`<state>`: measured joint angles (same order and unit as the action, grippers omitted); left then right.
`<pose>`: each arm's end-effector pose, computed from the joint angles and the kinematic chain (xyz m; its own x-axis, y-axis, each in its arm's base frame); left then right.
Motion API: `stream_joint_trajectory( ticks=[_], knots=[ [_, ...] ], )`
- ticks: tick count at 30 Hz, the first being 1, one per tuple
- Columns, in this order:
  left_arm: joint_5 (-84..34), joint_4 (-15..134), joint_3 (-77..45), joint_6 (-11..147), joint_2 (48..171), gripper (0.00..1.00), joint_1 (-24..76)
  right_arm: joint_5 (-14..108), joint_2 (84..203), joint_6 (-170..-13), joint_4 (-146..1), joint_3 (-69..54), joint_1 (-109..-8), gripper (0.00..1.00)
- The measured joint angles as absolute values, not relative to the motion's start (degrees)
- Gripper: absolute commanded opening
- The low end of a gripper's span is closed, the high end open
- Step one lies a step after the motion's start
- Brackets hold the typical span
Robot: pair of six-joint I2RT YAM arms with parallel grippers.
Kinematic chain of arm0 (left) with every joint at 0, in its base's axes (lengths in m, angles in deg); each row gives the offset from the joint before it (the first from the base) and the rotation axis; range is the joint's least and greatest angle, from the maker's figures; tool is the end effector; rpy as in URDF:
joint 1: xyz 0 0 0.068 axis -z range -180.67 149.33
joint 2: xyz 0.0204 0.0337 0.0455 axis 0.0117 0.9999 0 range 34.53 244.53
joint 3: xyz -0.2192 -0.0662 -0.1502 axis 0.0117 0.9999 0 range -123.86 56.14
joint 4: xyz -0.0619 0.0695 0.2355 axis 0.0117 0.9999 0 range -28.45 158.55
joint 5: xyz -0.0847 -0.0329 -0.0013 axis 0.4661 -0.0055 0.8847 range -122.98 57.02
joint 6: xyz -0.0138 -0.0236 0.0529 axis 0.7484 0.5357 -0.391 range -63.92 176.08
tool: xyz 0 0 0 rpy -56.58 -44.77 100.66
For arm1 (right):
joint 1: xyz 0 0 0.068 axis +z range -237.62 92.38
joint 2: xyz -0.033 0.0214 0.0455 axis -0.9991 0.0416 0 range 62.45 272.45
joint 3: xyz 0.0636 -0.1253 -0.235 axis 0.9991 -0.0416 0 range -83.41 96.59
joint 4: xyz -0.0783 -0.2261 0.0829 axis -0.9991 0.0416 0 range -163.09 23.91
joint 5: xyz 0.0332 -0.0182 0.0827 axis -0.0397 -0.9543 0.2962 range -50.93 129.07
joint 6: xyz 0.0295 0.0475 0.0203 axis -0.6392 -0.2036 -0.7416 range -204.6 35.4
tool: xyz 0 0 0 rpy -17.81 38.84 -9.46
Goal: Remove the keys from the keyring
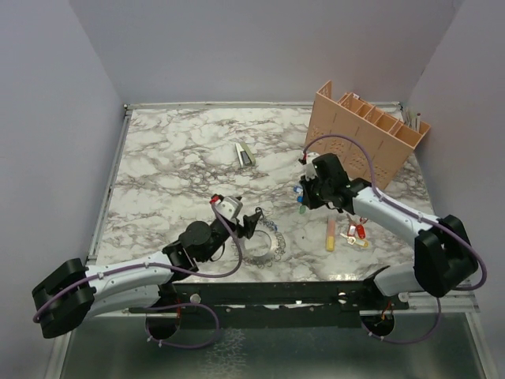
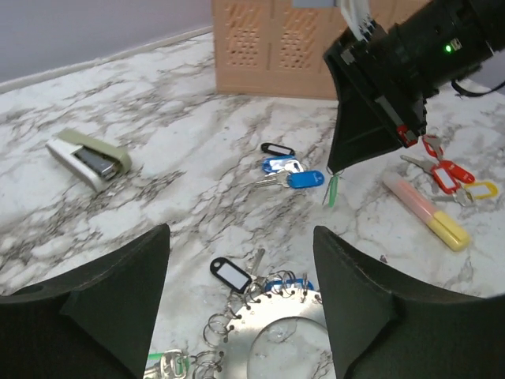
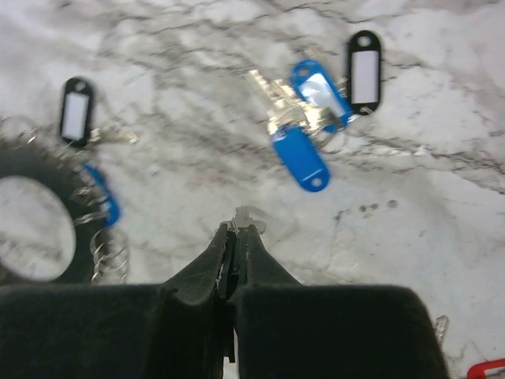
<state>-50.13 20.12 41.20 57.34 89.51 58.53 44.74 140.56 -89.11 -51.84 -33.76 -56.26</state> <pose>0.1151 -0.1678 0.2273 -0.0025 -0.0370 -0.9993 0.6699 0.7418 -0.0291 0.2348 0.1481 0.2235 -0.6944 -0.3315 -0.6387 -0.5194 0.8452 0.1261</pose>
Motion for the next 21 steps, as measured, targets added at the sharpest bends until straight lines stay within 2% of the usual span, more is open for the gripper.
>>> stream_joint_trajectory(
  ticks=[2, 3, 8, 10, 11, 13, 16, 19, 21],
  knots=[
    [-53.0, 21.3, 41.9, 58.6, 87.8, 0.79, 57.8, 42.5, 143.3, -89.7, -54.1, -33.8, -57.5, 0.09],
    [-54.5, 21.8, 42.4, 59.4, 87.1, 0.8, 57.1, 41.5, 144.6, -90.0, -55.4, -33.8, -58.2, 0.14],
    [-58.9, 24.8, 43.4, 62.8, 86.5, 0.85, 54.4, 38.2, 149.5, -90.9, -60.6, -32.7, -59.1, 0.47],
    [-60.3, 25.8, 43.4, 63.8, 86.6, 0.92, 53.9, 36.8, 150.5, -91.3, -61.3, -32.7, -59.1, 0.58],
    [-60.9, 26.3, 43.4, 64.1, 86.6, 0.96, 53.8, 36.3, 150.5, -91.5, -61.6, -32.8, -59.1, 0.62],
    [-62.1, 27.3, 43.4, 65.2, 86.5, 0.99, 53.8, 35.2, 149.7, -92.1, -62.1, -33.0, -59.1, 0.66],
    [-64.6, 29.4, 43.4, 67.3, 84.9, 0.99, 53.8, 34.0, 145.3, -93.7, -62.3, -34.2, -59.1, 0.77],
    [-67.7, 33.6, 42.8, 71.1, 79.7, 0.99, 53.8, 33.2, 136.6, -94.8, -61.2, -35.4, -59.1, 0.98],
    [-70.0, 38.8, 40.8, 74.8, 75.4, 0.99, 53.8, 32.1, 129.0, -96.2, -60.8, -35.9, -59.1, 1.0]
  ],
)
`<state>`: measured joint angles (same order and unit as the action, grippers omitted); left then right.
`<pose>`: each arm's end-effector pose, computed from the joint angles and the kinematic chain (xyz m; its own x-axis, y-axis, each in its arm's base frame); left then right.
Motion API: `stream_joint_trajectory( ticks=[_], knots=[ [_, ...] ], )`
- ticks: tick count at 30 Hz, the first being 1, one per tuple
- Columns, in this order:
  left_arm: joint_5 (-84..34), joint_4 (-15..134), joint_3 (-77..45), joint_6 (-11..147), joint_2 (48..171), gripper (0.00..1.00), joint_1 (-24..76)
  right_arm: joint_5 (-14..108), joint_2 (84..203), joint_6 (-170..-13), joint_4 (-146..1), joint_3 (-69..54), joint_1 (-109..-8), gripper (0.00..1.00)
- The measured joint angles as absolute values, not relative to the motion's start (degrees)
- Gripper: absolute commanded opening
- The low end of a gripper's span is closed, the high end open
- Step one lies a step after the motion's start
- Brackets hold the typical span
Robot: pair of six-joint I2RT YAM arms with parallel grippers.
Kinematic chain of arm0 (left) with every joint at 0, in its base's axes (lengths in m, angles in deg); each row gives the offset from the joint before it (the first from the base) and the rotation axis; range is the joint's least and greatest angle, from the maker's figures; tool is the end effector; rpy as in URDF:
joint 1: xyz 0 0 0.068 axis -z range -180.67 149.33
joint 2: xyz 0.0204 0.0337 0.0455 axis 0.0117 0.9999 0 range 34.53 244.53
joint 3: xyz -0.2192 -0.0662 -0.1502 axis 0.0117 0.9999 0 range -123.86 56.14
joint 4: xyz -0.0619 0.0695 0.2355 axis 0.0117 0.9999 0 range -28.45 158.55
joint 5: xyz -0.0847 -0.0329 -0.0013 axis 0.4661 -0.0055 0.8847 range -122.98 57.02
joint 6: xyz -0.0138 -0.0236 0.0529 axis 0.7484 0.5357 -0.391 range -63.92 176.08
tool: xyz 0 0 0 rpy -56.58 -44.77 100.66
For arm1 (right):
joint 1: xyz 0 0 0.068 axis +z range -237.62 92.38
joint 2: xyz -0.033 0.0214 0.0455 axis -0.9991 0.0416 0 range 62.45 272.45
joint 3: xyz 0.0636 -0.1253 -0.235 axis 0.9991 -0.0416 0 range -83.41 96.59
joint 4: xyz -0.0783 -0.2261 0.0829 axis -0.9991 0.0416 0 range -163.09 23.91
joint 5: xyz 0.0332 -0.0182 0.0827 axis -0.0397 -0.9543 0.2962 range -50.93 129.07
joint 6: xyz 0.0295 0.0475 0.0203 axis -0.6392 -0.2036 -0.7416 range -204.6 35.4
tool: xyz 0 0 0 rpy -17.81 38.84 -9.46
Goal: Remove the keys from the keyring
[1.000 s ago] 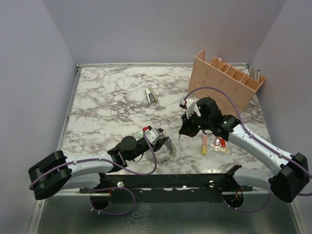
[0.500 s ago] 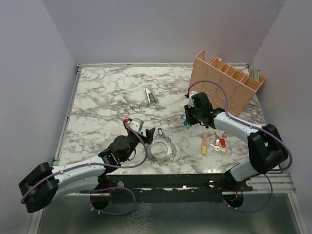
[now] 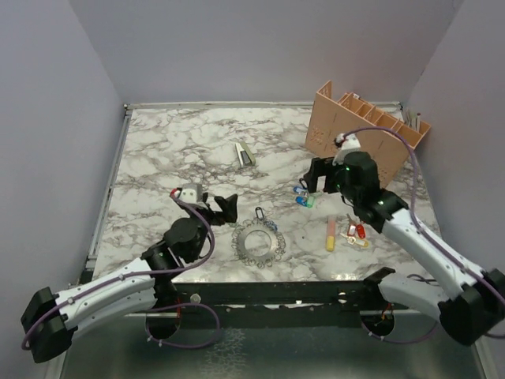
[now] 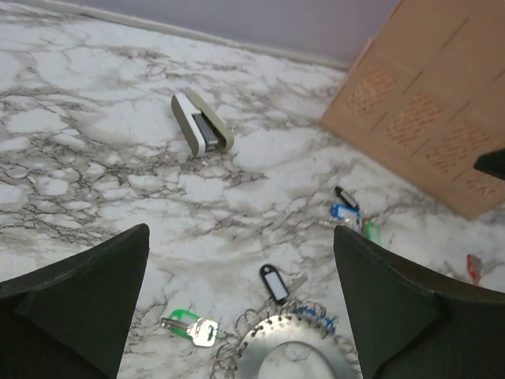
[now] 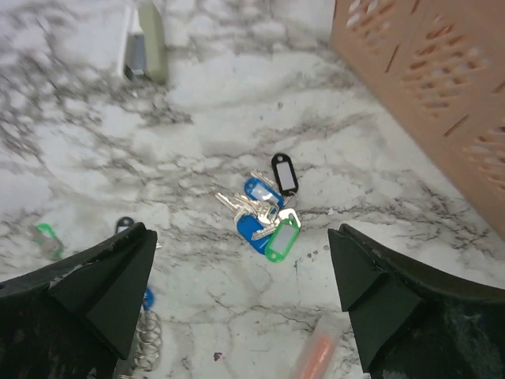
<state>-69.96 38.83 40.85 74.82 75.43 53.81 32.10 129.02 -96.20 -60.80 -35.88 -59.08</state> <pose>0.1186 -0.1209 0.2335 -0.1247 -0.2672 -0.9555 0.2757 0.9158 -0.2921 0.2289 0.1184 0.2754 -0.5246 -0.0580 -0.8494 -0.2835 0.9526 0.1100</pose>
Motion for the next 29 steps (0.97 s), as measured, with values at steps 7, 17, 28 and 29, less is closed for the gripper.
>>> stream_joint_trajectory(
  ticks=[7, 17, 28, 29],
  knots=[
    [-73.4, 57.1, 30.6, 86.3, 64.1, 0.99, 53.8, 25.9, 100.7, -100.0, -59.4, -39.4, -59.1, 1.0],
    [-72.6, 78.9, 18.2, 91.0, 49.3, 0.99, 53.8, 15.4, 69.9, -99.7, -53.4, -42.7, -59.1, 1.0],
    [-75.8, 88.9, 15.6, 90.7, 43.1, 0.99, 53.8, 12.7, 64.8, -98.6, -48.7, -44.4, -59.1, 1.0],
    [-76.1, 89.2, 15.8, 90.6, 43.1, 0.99, 53.8, 12.7, 64.8, -98.4, -48.5, -44.4, -59.1, 1.0]
  ],
)
